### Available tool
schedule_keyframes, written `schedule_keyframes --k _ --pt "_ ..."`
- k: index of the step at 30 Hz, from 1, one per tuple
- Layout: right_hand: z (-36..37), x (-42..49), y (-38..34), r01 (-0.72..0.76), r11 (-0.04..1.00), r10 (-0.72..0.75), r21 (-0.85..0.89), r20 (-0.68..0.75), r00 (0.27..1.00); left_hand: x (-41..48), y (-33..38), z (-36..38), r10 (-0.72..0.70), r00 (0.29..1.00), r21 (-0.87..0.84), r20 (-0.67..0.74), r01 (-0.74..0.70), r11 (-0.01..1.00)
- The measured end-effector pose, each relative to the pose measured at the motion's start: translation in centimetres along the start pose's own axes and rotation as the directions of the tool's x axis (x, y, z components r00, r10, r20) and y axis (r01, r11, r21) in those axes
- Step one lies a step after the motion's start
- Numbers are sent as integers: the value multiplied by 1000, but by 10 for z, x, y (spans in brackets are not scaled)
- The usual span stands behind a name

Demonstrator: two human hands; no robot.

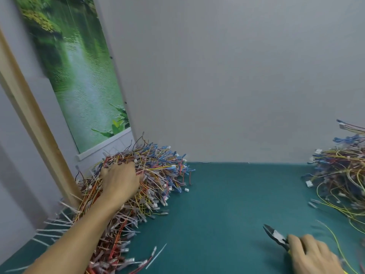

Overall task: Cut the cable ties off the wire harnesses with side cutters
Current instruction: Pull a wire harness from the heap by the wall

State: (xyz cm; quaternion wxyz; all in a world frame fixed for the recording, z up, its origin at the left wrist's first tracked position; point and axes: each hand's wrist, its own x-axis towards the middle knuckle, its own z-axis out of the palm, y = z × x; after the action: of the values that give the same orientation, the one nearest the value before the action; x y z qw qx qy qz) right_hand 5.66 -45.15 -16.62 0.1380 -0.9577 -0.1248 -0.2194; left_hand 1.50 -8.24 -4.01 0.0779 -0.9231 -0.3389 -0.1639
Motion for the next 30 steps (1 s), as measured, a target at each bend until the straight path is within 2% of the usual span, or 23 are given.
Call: schedule_keyframes --k 5,7,9,11,13,16,18,20,21,22,23,24,26,28,30 --pt "6 2 8 52 999 -49 14 -160 986 12 12 -12 32 988 -68 152 -22 997" --pt "9 3 10 49 998 -42 36 -180 983 11 17 -27 50 986 -233 159 -12 972" --pt "16 3 13 30 999 -25 18 -238 971 5 28 -44 92 990 -478 106 -30 878" --pt "23 3 15 51 999 -52 -12 -263 963 -7 45 -61 120 992 -652 26 -74 755" --pt "28 1 17 57 997 -66 -44 -258 964 -19 64 -71 113 993 -803 19 -52 593" --pt "28 -1 14 47 999 -50 -17 -293 955 -36 96 -57 90 984 -976 152 135 170" --pt "23 4 9 35 999 -32 5 -294 955 -53 120 -25 121 929 -933 349 357 -46" --pt "18 6 6 -54 997 69 57 -305 950 -74 142 11 213 791 -754 574 611 -240" --pt "18 6 5 -85 994 103 73 -297 949 -84 151 25 245 710 -640 660 703 -310" --pt "15 6 5 -106 992 122 70 -276 953 -93 159 38 245 659 -570 711 744 -348" --pt "15 6 7 -103 992 117 72 -232 966 -101 165 48 216 657 -578 722 745 -335" --pt "13 7 10 -114 989 130 91 -194 972 -109 172 55 180 694 -639 697 715 -283" --pt "13 12 21 -152 975 178 163 -158 971 -125 182 58 153 807 -792 571 590 -157" --pt "8 21 26 -265 922 274 282 9 962 -138 187 58 221 879 -901 422 434 -8" --pt "0 26 33 -349 840 322 416 136 937 -147 188 59 328 872 -928 363 308 208"
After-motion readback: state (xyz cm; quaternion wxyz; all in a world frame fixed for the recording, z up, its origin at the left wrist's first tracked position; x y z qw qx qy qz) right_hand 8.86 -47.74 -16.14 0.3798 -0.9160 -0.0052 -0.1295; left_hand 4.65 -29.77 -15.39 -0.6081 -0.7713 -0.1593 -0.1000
